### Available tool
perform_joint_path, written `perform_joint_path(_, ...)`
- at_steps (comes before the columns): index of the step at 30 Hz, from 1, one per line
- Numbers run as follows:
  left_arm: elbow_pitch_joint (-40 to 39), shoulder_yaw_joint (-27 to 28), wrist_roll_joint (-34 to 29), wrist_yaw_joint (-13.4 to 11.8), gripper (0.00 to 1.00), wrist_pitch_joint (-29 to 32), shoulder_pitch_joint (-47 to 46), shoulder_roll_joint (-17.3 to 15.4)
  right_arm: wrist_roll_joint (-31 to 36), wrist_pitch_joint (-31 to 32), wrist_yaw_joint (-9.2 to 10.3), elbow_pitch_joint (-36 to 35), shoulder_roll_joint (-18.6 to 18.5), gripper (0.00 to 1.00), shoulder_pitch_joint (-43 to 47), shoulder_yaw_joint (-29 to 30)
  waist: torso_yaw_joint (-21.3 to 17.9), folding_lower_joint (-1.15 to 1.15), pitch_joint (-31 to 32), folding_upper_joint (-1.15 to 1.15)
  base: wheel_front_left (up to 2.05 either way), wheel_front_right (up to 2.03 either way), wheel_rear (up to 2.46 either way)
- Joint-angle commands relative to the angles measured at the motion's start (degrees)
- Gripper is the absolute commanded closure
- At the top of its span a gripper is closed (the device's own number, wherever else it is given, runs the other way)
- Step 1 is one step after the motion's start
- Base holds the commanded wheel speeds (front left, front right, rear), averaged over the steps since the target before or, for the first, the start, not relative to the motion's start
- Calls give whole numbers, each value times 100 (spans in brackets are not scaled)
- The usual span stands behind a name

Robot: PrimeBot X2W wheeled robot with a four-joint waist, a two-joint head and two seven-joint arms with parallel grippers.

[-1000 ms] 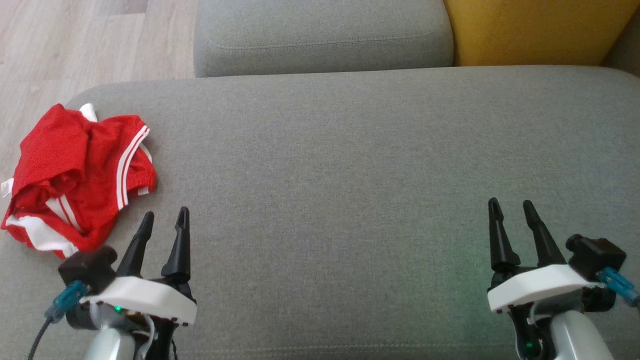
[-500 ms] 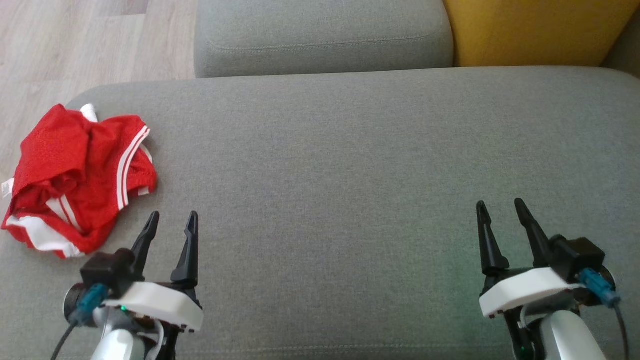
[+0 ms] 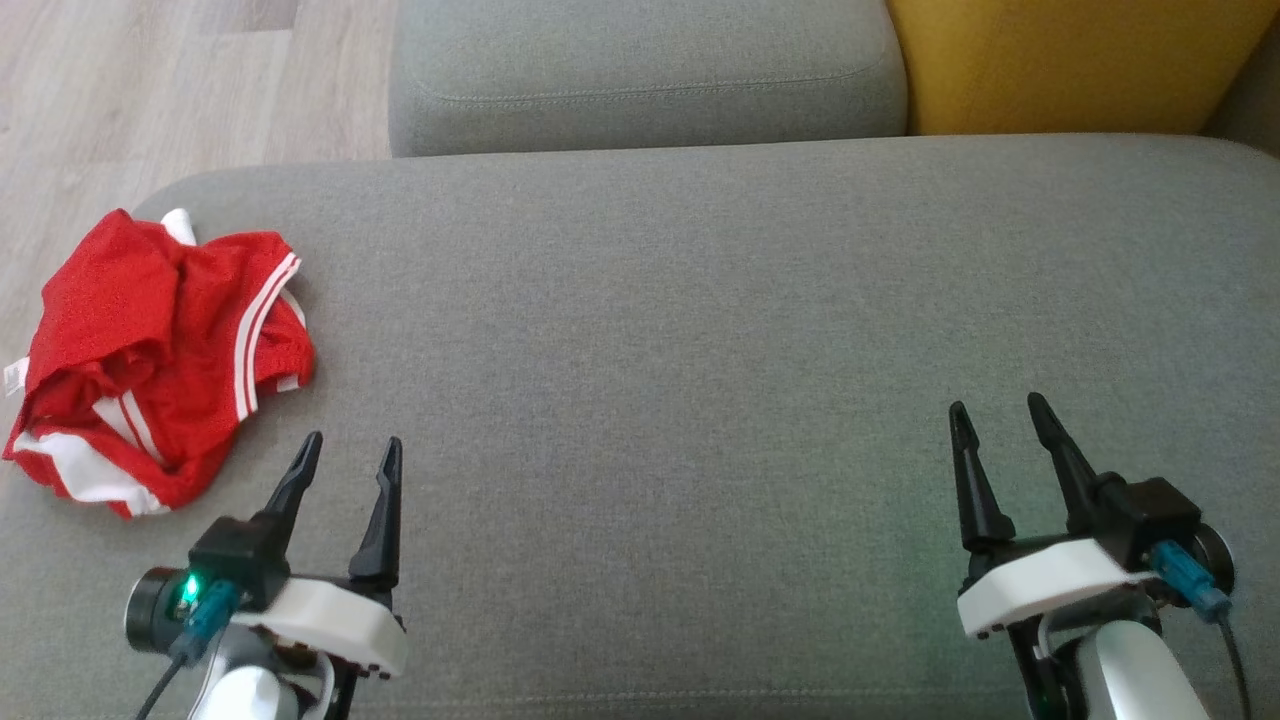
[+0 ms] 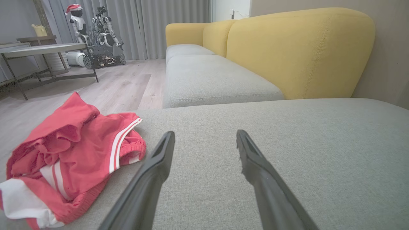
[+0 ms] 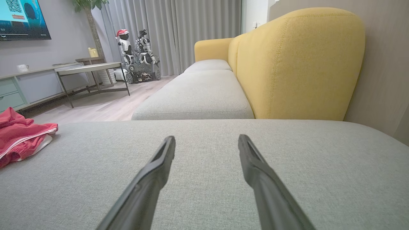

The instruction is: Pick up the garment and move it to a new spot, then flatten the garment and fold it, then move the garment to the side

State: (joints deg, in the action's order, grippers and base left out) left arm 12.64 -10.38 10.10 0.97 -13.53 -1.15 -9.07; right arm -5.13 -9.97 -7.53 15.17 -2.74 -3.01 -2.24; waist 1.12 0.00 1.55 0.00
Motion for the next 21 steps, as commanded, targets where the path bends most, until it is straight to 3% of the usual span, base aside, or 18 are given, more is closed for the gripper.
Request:
perform_joint_path(1, -170, 212, -171, -25, 0, -94, -230, -72, 141, -93, 4, -186, -14, 0, -320, -141, -5, 0, 0, 0, 0, 0, 0)
perform_joint_path(21, 39, 402, -277, 32, 0, -147, -256, 59, -9, -141, 4, -48, -14, 0, -357, -131, 1, 0, -9, 0, 0, 0, 0)
